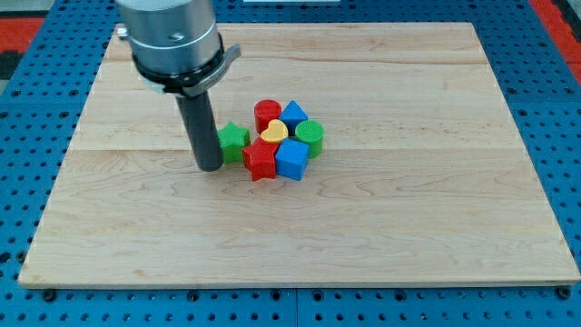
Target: Move the yellow hexagon diagonally to the green star
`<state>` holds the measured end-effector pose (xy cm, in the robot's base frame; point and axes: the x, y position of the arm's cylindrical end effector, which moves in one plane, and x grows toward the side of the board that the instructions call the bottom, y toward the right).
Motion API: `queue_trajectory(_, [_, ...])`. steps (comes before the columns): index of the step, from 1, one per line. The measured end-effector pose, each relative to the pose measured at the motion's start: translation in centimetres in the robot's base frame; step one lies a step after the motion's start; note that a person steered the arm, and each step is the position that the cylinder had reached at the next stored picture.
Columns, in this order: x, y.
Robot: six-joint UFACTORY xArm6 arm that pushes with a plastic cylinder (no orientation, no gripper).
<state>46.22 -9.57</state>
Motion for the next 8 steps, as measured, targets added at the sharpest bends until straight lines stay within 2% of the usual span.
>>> queue_trajectory(1, [-1.7,0.8])
queue_trajectory(3, [-1.8,0.4])
queue_trajectory(4, [-1.0,-6.7])
queue_trajectory(6, [-8.0,-20.3])
queue_trajectory(8, [-8.6,-20.9])
